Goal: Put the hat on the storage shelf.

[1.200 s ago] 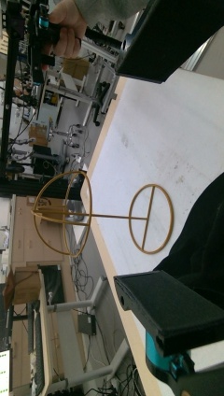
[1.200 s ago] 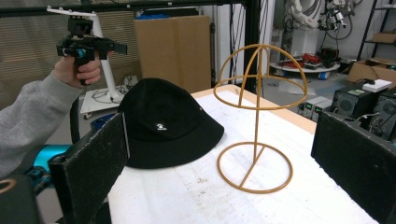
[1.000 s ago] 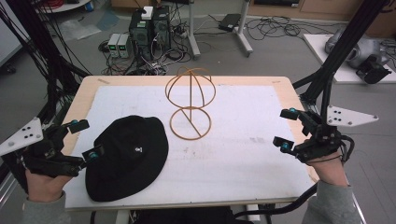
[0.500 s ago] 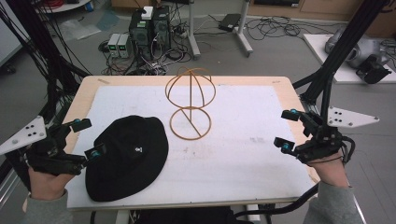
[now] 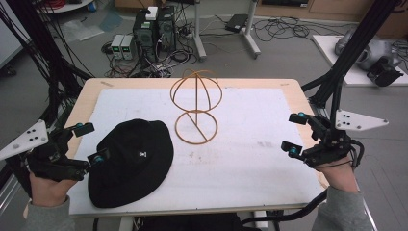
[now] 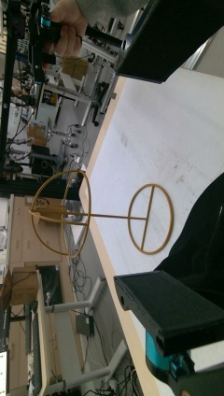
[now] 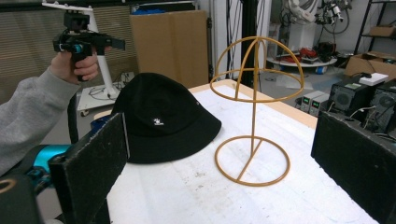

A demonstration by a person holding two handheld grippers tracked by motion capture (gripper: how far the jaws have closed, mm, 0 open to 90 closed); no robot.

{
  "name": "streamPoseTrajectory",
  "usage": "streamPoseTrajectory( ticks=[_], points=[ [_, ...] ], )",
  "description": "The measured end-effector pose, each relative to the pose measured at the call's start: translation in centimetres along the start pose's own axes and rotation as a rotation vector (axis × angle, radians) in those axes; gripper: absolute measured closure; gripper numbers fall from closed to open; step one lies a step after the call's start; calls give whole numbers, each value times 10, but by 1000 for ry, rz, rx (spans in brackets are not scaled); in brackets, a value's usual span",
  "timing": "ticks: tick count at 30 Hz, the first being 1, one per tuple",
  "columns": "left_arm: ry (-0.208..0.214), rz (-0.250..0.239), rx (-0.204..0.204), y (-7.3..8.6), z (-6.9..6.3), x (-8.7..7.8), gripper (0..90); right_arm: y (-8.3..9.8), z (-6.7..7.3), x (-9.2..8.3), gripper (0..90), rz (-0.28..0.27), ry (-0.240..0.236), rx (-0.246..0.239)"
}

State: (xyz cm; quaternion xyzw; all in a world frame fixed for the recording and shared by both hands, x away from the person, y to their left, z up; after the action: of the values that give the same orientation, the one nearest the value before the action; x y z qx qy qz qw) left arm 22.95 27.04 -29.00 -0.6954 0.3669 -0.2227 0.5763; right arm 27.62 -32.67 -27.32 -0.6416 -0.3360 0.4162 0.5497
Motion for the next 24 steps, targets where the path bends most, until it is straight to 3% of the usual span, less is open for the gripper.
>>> streamPoseTrajectory(
  ticks=[24],
  points=[
    [-2, 2, -2, 1, 1, 1, 27, 1, -2, 1, 33, 3, 3, -5]
  ],
)
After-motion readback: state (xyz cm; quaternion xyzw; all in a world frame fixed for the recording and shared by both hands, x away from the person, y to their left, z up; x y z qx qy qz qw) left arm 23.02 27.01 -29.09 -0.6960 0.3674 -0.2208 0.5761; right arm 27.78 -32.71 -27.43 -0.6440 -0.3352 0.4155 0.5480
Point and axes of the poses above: each handheld gripper's, and its own axes: x roughly forward along the jaws, y roughly out of its underside, z roughly to its left, the point moved 1 cm from there along x, roughly forward along the jaws, and after that the axes turned 8 degrees about -x, right-handed, at the moved point
